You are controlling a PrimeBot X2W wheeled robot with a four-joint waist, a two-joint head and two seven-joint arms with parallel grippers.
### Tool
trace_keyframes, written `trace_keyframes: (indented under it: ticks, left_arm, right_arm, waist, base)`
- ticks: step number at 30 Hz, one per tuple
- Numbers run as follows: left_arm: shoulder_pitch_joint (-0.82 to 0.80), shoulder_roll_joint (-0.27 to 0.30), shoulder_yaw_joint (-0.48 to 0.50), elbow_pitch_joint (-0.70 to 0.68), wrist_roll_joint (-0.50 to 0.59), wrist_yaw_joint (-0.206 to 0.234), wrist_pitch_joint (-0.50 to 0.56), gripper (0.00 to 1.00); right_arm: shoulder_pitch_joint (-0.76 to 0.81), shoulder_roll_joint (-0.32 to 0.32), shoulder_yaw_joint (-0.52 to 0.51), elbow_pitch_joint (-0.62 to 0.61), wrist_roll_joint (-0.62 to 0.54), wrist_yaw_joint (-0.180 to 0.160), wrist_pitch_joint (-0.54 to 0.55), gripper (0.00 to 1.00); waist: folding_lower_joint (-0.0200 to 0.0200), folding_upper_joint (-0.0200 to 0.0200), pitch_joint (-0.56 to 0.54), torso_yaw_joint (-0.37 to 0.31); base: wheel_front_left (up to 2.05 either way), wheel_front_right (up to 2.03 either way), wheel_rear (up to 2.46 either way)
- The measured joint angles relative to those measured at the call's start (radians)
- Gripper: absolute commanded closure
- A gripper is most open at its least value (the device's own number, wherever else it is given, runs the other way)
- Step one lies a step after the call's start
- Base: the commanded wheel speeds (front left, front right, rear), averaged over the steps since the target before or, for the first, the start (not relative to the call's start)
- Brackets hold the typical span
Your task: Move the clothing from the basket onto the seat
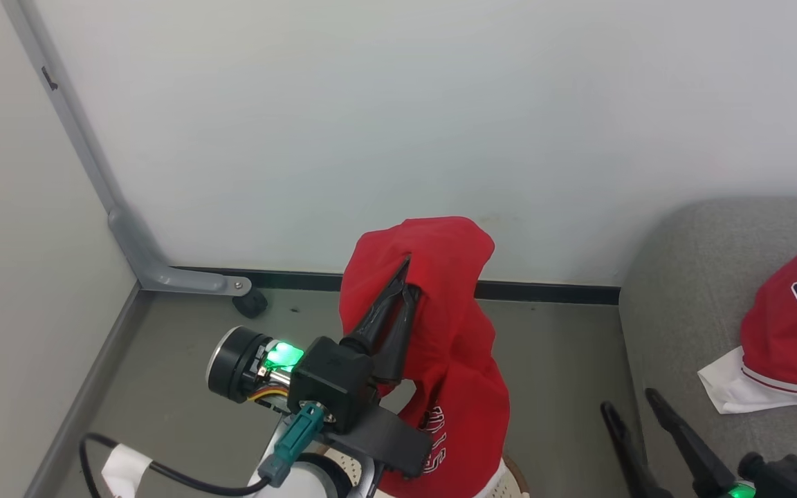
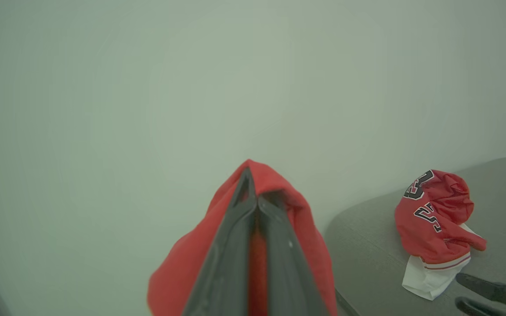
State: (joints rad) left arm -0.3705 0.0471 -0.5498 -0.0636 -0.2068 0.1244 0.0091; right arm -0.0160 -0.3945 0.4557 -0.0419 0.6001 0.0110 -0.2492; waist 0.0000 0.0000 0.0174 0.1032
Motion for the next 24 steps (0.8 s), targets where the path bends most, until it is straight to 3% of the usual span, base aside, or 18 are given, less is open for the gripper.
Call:
trace_keyframes:
  ticks: [7, 24]
  left_arm:
    - [0.010, 0.000, 0.019, -0.001, 0.016, 0.000, 0.016, 1.00]
    - [0.031, 0.000, 0.016, 0.000, 0.016, 0.000, 0.034, 1.00]
  right_arm:
    - [0.070, -0.015, -0.085, -0.018, 0.007, -0.036, 0.000, 0.00]
    - [0.163, -0.017, -0.187, -0.029, -0.021, -0.073, 0.000, 0.00]
  waist:
    - [0.0000, 0.0000, -0.002, -0.026]
    - [0.0000, 0.0000, -0.014, -0.065]
  base:
    - [0.00, 0.00, 0.00]
    - [0.00, 0.00, 0.00]
